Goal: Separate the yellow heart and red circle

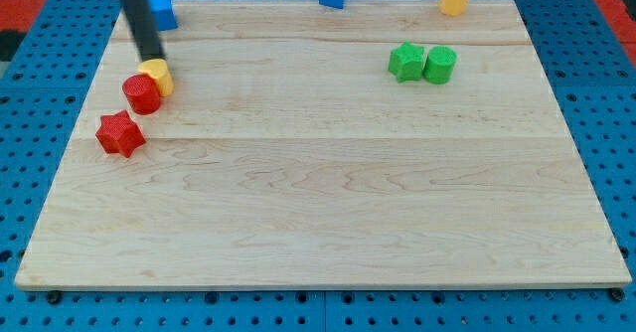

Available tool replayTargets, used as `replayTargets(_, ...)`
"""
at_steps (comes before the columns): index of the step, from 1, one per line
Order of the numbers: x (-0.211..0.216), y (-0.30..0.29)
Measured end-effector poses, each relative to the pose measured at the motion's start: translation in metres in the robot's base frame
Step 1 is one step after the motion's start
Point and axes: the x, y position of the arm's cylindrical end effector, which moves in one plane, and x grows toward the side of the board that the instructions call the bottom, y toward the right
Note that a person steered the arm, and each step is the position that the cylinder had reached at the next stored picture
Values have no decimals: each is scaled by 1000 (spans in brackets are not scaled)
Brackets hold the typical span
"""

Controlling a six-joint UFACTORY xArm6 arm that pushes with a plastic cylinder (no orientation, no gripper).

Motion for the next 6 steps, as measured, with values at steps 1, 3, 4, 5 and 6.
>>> replayTargets(1, 16, -29)
replayTargets(3, 52, 7)
replayTargets(4, 37, 21)
replayTargets(5, 51, 19)
replayTargets(6, 49, 4)
